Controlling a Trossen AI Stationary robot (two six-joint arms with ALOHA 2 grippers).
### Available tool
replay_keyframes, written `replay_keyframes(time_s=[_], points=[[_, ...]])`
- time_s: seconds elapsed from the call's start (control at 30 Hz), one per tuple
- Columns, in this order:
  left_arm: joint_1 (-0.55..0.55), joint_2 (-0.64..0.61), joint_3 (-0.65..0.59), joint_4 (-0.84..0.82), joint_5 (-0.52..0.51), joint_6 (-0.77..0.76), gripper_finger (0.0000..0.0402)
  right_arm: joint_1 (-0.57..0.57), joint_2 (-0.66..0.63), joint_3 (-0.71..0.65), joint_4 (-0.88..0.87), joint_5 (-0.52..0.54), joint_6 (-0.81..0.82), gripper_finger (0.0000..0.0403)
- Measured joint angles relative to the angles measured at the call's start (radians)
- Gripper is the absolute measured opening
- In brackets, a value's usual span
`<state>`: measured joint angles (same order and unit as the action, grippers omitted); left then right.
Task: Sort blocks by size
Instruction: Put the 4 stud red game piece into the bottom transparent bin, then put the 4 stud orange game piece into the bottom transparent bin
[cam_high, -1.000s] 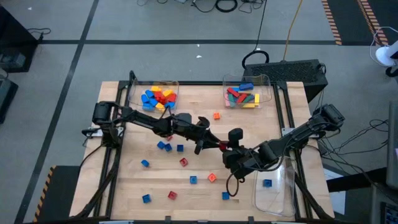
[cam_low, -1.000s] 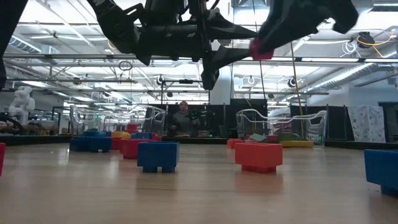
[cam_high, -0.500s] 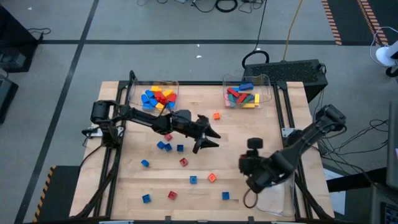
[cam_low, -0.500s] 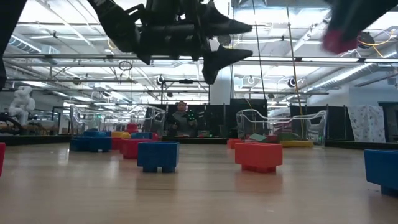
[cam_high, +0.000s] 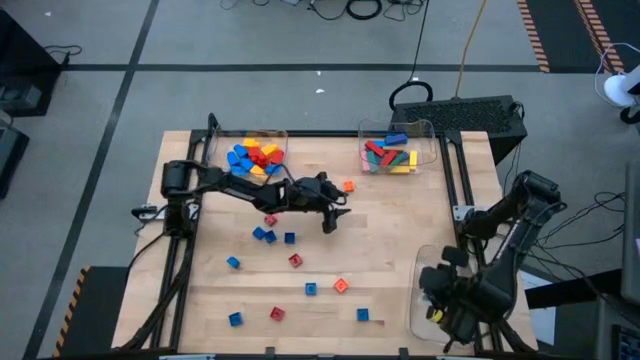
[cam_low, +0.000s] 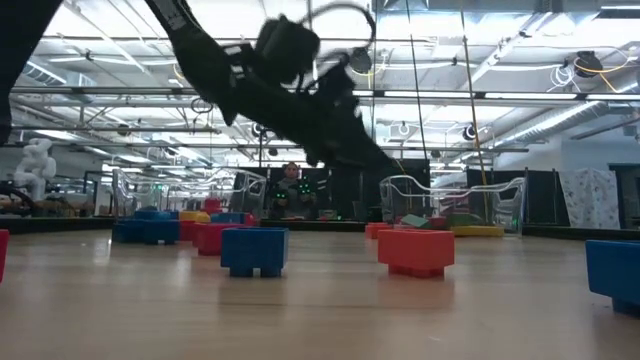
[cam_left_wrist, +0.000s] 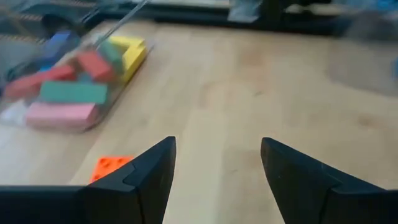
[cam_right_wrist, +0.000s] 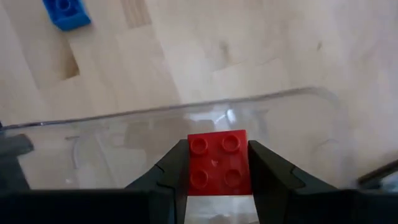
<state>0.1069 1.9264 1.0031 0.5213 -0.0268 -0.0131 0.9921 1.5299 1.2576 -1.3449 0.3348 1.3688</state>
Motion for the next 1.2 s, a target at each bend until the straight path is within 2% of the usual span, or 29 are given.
replay_keyframes(time_s=[0.13, 0.23, 0.33, 0.47, 0.6, 0.7, 0.83, 0.93, 1.07, 1.2], points=[[0.034, 0.05, 0.063, -0.068, -0.005, 0.0, 0.0238, 0.045, 0.001, -0.071, 0.109, -0.008, 0.112, 0.0114], [0.053, 0.062, 0.132, -0.205, -0.005, -0.009, 0.0238, 0.06, 0.001, -0.115, 0.207, -0.058, 0.159, 0.0126], [0.065, 0.063, 0.198, -0.358, -0.016, -0.004, 0.0238, 0.066, 0.002, -0.151, 0.254, -0.101, 0.21, 0.0151], [0.079, 0.063, 0.246, -0.436, -0.073, 0.046, 0.0238, 0.07, 0.002, -0.173, 0.244, -0.127, 0.252, 0.0197], [0.11, 0.063, 0.265, -0.461, -0.083, 0.054, 0.0244, 0.07, 0.002, -0.176, 0.227, -0.107, 0.285, 0.0234], [0.142, 0.064, 0.265, -0.467, -0.077, 0.054, 0.0266, 0.07, 0.002, -0.176, 0.242, -0.06, 0.295, 0.0246], [0.186, 0.064, 0.265, -0.464, 0.009, 0.045, 0.03, 0.07, 0.001, -0.176, 0.264, 0.006, 0.273, 0.0247], [0.202, 0.064, 0.265, -0.461, 0.037, 0.045, 0.0317, 0.07, 0.001, -0.176, 0.269, 0.011, 0.265, 0.0244], [0.203, 0.071, 0.265, -0.445, 0.045, 0.045, 0.0322, 0.07, 0.001, -0.176, 0.271, 0.011, 0.266, 0.0243], [0.196, 0.133, 0.306, -0.467, 0.045, 0.022, 0.0322, 0.07, 0.001, -0.176, 0.274, 0.01, 0.268, 0.0243]])
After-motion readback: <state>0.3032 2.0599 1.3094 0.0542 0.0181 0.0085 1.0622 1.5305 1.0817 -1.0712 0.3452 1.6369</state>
